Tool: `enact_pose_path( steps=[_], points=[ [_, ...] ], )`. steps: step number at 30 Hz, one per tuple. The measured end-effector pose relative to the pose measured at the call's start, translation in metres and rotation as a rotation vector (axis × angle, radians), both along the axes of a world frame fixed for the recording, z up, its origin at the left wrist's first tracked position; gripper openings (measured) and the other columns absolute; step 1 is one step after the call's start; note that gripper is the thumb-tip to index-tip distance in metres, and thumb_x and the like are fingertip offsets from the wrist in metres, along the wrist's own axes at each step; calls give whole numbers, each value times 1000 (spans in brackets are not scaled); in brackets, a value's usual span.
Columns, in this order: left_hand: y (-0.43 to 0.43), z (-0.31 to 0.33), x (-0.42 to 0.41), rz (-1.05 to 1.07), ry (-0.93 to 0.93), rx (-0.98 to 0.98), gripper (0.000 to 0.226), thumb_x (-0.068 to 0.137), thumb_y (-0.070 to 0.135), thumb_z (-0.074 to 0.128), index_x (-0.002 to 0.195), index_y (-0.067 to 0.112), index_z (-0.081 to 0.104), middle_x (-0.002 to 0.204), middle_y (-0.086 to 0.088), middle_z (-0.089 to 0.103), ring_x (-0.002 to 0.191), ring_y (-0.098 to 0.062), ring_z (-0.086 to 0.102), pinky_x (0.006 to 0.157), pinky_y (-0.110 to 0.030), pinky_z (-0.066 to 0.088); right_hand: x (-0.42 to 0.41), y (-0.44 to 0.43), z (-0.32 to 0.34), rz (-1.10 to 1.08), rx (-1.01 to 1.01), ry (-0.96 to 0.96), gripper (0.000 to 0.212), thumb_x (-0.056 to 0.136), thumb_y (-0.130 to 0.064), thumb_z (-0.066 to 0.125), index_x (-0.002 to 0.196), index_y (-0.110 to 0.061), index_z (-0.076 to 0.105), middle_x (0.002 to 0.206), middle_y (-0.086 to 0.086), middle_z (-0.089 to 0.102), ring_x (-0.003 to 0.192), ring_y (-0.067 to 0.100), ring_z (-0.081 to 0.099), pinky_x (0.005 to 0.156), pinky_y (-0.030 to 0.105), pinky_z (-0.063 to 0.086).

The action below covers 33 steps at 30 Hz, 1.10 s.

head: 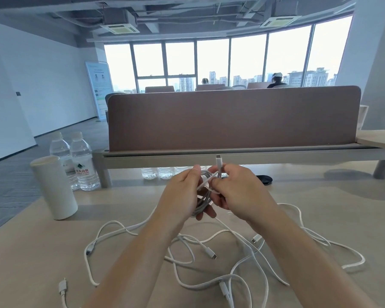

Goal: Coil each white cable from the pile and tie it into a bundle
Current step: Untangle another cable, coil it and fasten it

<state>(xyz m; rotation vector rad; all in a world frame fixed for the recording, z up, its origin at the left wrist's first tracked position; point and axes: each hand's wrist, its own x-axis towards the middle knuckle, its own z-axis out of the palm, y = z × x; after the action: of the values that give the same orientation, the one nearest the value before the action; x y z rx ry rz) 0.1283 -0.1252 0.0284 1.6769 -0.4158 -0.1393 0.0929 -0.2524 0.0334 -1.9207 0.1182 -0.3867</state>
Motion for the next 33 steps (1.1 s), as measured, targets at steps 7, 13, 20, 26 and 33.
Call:
enact_pose_path(
  steps=[7, 13, 20, 26, 33],
  points=[
    [0, 1, -7, -166, 4, 98, 54, 104, 54, 36, 105, 8, 63, 82, -22, 73, 53, -31, 66, 47, -28, 44, 0, -6, -3, -78, -85, 57, 25, 89, -8, 55, 64, -9, 56, 50, 3, 57, 55, 23, 54, 62, 39, 44],
    [1, 1, -3, -256, 132, 39, 48, 101, 40, 54, 115, -4, 46, 85, -13, 75, 78, -43, 73, 54, -31, 48, -1, -10, -1, -139, -152, 91, 33, 91, -6, 54, 58, -10, 55, 45, -1, 57, 51, 20, 53, 58, 33, 41],
    [1, -1, 0, -147, 13, 138, 31, 108, 33, 40, 90, 10, 52, 86, -10, 77, 71, -34, 74, 54, -30, 47, -2, -9, -2, -142, -228, 117, 36, 92, -15, 56, 55, -13, 56, 44, -2, 57, 48, 16, 50, 58, 29, 38],
    [6, -2, 6, -91, 39, 56, 34, 109, 29, 39, 83, 8, 48, 84, -13, 71, 64, -36, 72, 49, -29, 46, 1, -7, -3, -156, -254, 53, 14, 96, -27, 58, 83, -21, 62, 56, -3, 63, 51, 10, 55, 58, 28, 39],
    [11, 1, 8, -153, 113, 22, 33, 110, 31, 37, 92, 6, 48, 88, -19, 75, 62, -33, 68, 51, -28, 51, -4, -8, 1, -198, -324, 16, 46, 99, -23, 56, 54, -16, 58, 49, -3, 57, 44, 8, 45, 54, 28, 37]
  ],
)
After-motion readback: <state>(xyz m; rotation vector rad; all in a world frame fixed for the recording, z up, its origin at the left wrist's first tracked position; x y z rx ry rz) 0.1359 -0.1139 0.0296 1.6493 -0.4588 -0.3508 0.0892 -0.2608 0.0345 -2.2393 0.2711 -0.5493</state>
